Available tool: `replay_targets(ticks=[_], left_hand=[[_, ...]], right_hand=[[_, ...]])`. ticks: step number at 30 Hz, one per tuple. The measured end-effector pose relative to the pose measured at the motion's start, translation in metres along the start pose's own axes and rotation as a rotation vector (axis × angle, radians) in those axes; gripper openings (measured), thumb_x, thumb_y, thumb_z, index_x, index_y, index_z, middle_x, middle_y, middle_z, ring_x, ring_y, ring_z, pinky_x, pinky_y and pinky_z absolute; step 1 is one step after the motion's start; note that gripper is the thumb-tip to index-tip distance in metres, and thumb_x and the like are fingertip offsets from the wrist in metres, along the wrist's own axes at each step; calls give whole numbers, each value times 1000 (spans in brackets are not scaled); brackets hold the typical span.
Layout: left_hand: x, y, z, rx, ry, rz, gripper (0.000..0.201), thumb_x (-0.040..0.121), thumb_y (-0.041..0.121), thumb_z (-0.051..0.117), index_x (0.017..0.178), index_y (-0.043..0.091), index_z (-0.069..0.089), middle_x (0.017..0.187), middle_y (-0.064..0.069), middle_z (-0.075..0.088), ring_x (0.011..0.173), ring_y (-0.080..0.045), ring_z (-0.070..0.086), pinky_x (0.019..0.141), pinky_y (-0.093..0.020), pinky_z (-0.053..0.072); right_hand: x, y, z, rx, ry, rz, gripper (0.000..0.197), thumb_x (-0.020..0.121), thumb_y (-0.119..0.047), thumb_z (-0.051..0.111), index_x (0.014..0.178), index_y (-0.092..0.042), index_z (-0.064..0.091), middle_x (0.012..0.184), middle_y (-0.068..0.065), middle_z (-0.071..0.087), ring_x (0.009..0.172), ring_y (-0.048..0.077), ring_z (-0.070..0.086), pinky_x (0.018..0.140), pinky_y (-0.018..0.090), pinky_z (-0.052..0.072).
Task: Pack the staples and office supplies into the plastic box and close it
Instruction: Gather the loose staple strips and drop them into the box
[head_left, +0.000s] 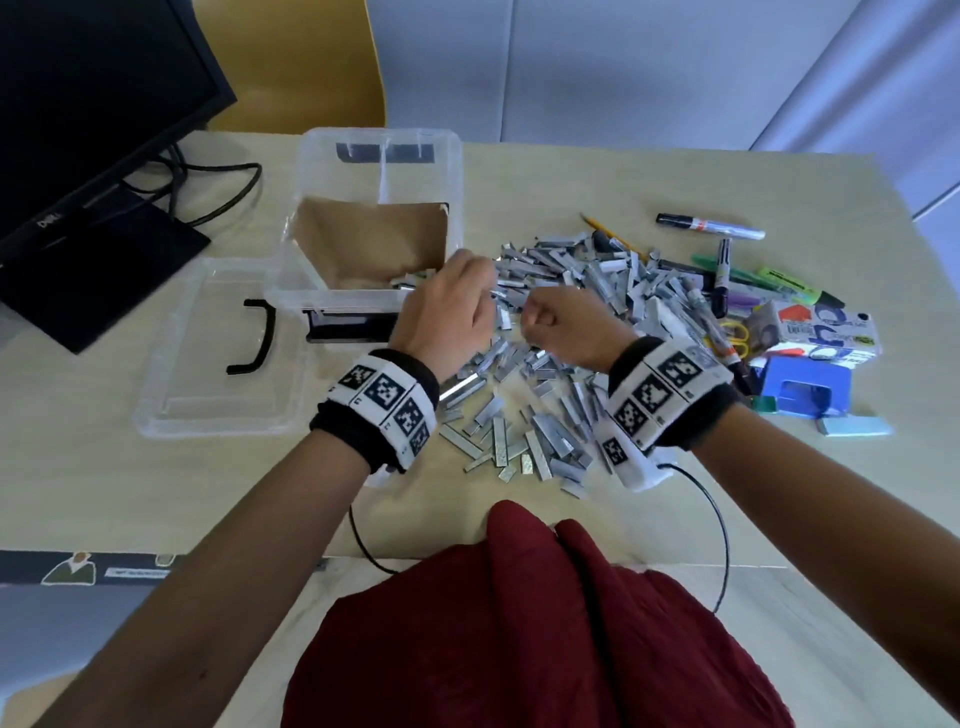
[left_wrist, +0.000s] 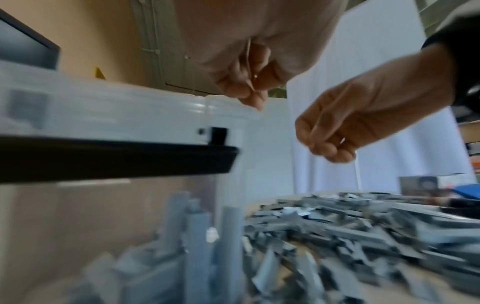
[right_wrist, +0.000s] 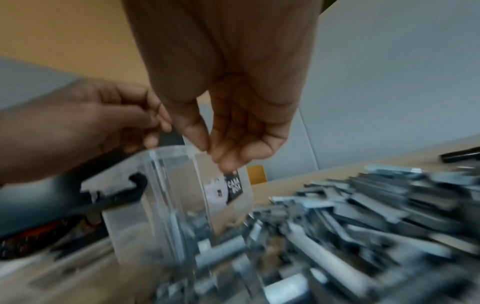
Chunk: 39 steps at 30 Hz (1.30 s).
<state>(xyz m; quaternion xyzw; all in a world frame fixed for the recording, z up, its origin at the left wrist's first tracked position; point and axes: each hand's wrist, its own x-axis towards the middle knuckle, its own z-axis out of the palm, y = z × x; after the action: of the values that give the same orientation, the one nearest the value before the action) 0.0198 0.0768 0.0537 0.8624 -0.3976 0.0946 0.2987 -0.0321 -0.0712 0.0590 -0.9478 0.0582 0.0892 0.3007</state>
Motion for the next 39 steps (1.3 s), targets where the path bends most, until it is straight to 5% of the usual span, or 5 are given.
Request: replay_targets(ticks=[8, 22, 34, 36, 39], left_hand=[[-32, 1, 42, 246, -712, -283, 20, 91, 25, 49, 102, 9, 57, 98, -7, 61, 90, -26, 60, 80, -36, 51], [-29, 17, 50, 410, -710, -283, 14, 90, 16, 54, 100, 9, 60, 102, -9, 64, 96, -28, 61, 72, -33, 44], [-19, -10, 30, -1371, -255, -1086, 23, 93, 6, 33, 80, 9, 51, 70, -6, 53, 59, -14, 49, 52, -21, 47], [-17, -13, 29, -1274, -317, -1079, 24, 92, 14, 36, 70, 14, 45, 54, 3, 46, 47, -9, 40, 42, -15, 35], [-16, -11, 27, -690, -641, -803, 20, 93, 25, 50, 75, 16, 50, 50, 10, 41, 38, -3, 36, 37, -12, 29]], right_hand=[[-41, 28, 57, -283, -273, 85, 23, 85, -22, 61, 101, -6, 60, 103, 7, 62, 89, 20, 56, 87, 33, 50], [-27, 40, 72, -257, 69, 123, 20, 92, -11, 47, 105, -2, 61, 111, 13, 56, 97, 25, 58, 88, 36, 51], [-24, 51, 37, 929, 104, 448, 23, 88, 1, 47, 67, -7, 46, 66, 7, 49, 56, 14, 45, 57, 24, 41], [-26, 51, 30, 1152, 62, 492, 26, 86, 5, 39, 65, -10, 38, 62, 6, 39, 50, 14, 35, 49, 23, 29], [-30, 48, 33, 744, -54, 462, 14, 89, -9, 51, 75, -7, 47, 70, 2, 45, 54, 10, 36, 47, 16, 35]])
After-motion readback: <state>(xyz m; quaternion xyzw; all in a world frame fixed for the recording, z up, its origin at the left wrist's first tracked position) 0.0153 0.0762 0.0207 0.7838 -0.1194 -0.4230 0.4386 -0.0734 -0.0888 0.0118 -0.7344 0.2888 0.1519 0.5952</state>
